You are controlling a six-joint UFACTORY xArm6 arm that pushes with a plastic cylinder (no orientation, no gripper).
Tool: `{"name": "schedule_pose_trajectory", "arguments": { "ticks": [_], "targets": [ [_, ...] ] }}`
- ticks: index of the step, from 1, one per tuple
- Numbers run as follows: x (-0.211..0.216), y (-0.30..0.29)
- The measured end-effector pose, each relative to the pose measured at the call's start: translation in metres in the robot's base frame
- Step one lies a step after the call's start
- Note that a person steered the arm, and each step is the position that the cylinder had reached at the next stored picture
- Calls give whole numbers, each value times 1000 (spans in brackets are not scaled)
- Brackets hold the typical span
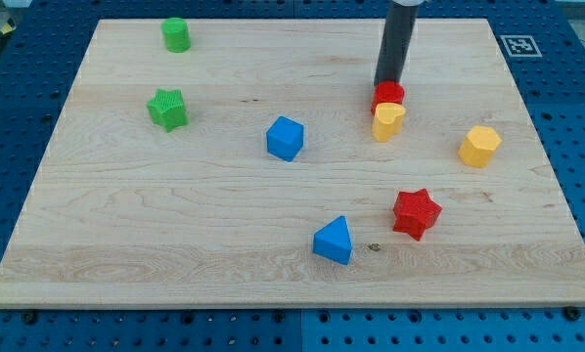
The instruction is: Move the yellow hexagon to the bottom right of the yellow heart
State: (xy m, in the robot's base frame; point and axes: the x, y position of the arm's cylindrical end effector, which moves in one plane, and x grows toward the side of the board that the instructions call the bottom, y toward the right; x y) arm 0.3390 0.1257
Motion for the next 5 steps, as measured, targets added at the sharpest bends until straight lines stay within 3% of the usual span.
{"name": "schedule_pose_trajectory", "arguments": {
  "ticks": [2, 5],
  "targets": [
    [0, 13],
    [8, 121]
  ]
}}
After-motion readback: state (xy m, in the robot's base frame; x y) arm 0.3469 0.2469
